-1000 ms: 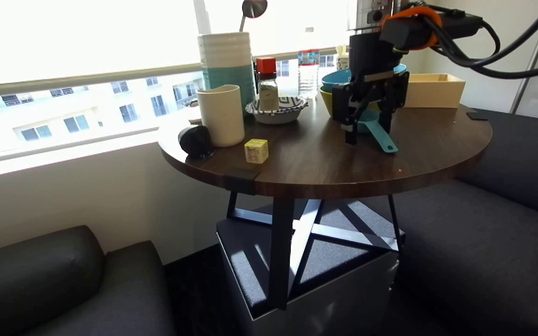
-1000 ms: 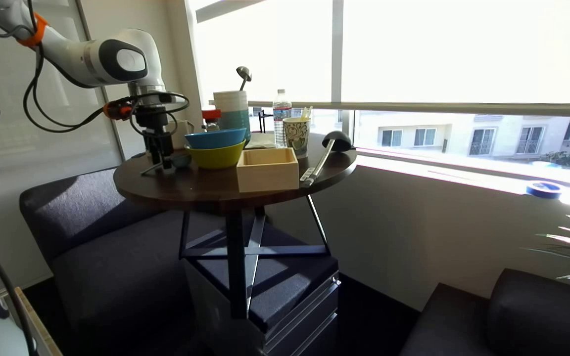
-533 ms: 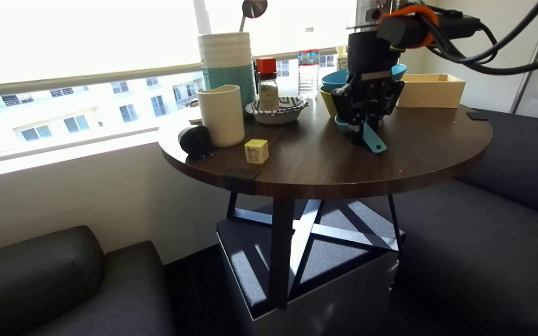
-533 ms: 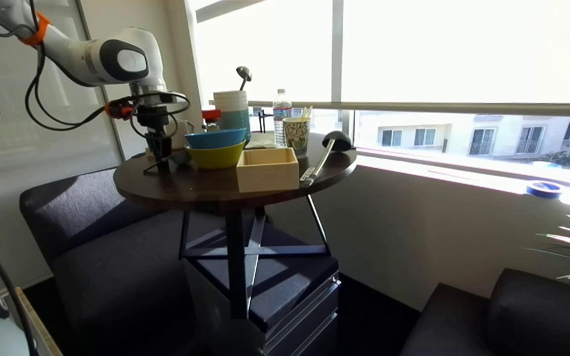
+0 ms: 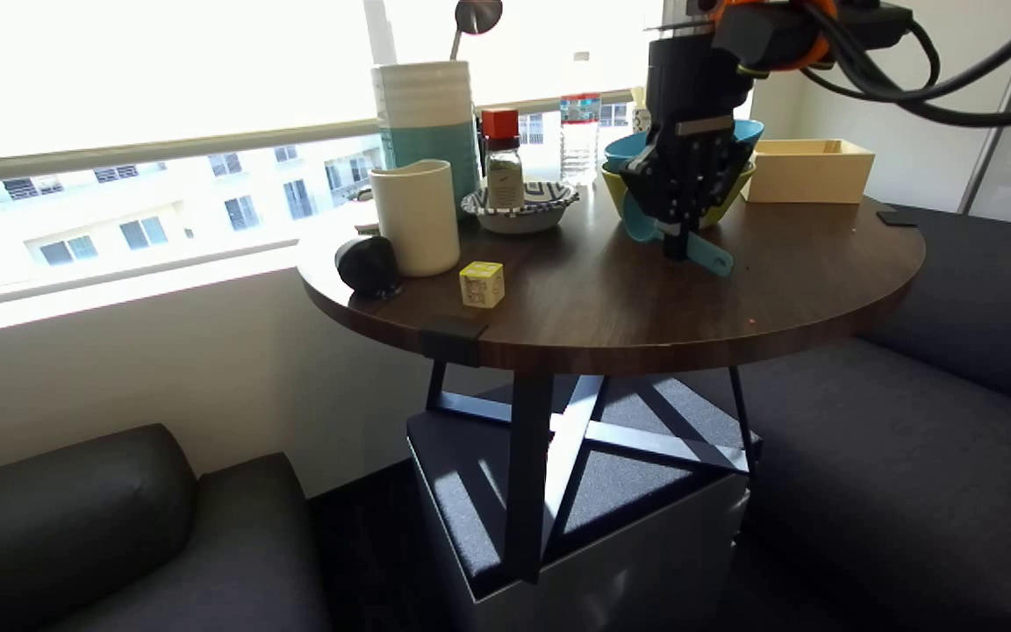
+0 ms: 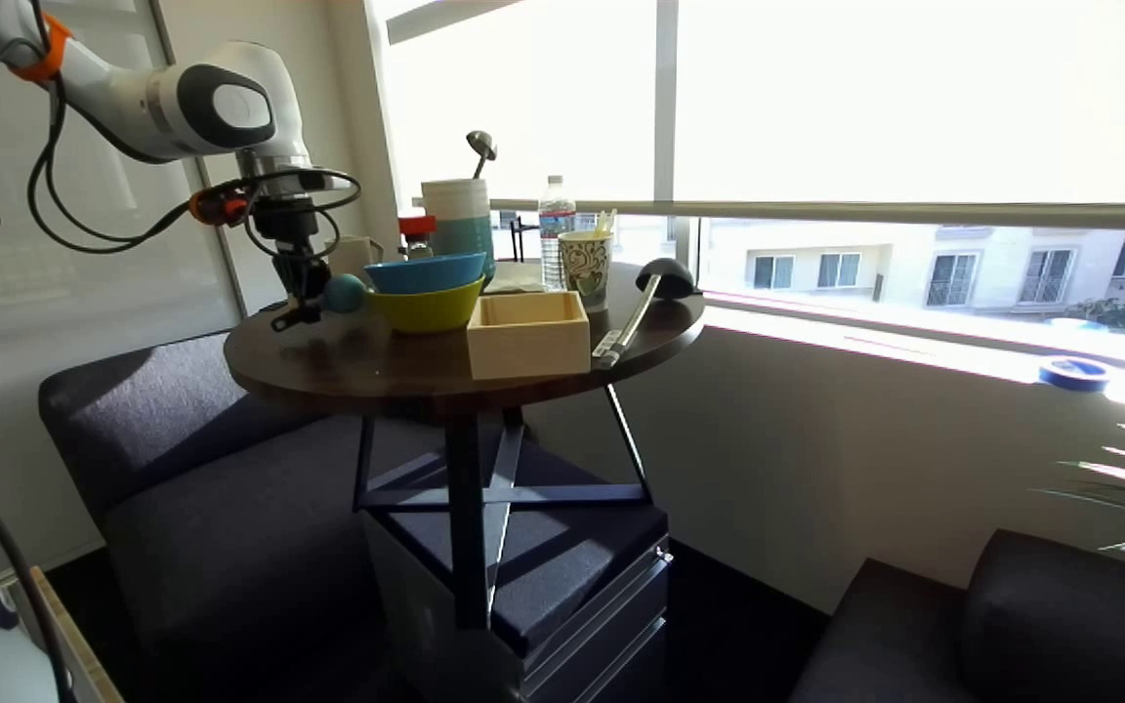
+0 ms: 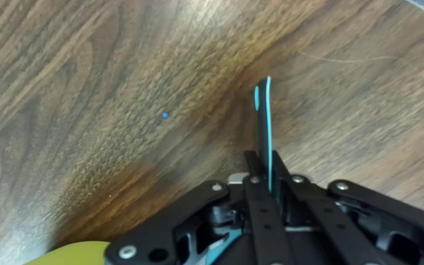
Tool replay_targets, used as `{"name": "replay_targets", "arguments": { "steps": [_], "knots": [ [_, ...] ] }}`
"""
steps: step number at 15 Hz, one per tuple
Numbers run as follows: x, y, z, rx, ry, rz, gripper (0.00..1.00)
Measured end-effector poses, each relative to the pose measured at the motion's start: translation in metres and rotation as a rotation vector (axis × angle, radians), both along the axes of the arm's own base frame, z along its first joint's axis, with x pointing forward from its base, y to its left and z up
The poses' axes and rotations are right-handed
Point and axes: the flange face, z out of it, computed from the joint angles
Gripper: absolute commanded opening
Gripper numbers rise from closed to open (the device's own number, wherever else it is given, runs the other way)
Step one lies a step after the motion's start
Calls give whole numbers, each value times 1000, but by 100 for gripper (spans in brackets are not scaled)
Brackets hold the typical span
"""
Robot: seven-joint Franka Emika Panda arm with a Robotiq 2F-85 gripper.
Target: Turn the scoop upside down
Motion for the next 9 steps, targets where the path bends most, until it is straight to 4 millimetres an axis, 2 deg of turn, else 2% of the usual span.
{"name": "replay_targets", "arguments": {
  "steps": [4,9],
  "knots": [
    [-16,18,12,-130,-23,61,2],
    [-34,31,7,-391,-4,168,2]
  ]
}}
